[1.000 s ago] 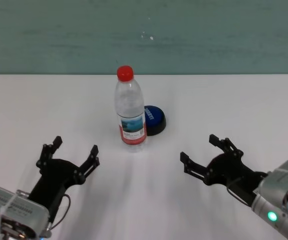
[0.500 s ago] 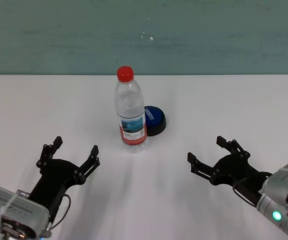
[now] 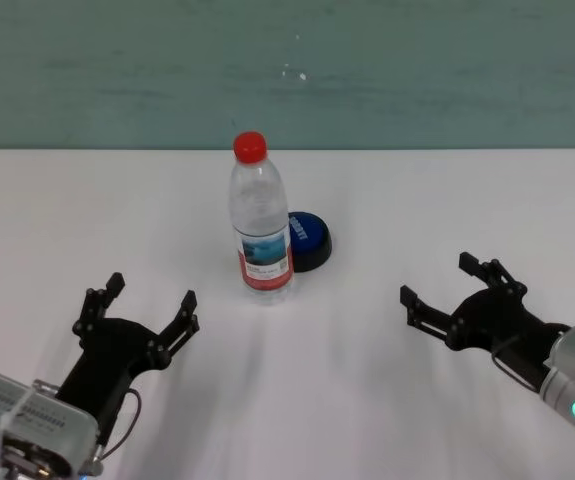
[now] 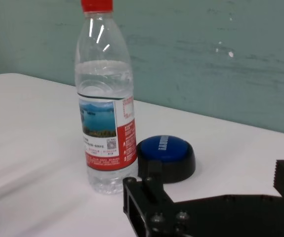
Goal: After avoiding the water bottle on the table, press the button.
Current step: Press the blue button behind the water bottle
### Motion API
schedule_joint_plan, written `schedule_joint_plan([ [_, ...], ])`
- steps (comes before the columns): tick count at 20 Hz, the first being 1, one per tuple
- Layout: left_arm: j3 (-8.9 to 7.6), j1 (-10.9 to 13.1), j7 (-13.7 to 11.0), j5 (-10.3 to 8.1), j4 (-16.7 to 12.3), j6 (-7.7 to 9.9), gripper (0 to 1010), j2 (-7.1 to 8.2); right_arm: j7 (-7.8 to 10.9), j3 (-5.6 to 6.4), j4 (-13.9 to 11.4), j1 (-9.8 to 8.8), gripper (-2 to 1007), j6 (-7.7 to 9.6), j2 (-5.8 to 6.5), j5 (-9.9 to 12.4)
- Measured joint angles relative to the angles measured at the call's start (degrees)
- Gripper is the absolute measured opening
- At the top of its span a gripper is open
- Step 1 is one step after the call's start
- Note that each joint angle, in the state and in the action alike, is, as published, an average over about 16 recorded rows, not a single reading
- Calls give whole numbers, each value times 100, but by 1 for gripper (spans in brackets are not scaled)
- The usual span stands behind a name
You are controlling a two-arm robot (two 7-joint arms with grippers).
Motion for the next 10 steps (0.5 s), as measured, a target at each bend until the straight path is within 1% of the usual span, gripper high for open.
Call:
schedule_joint_plan([
  [5, 0, 0, 0, 0, 0, 0, 1000, 0, 14, 78, 5, 84, 1004, 48, 62, 12],
  [10, 0, 0, 0, 0, 0, 0, 1000, 0, 15, 107, 39, 142, 1004, 71, 82, 21],
])
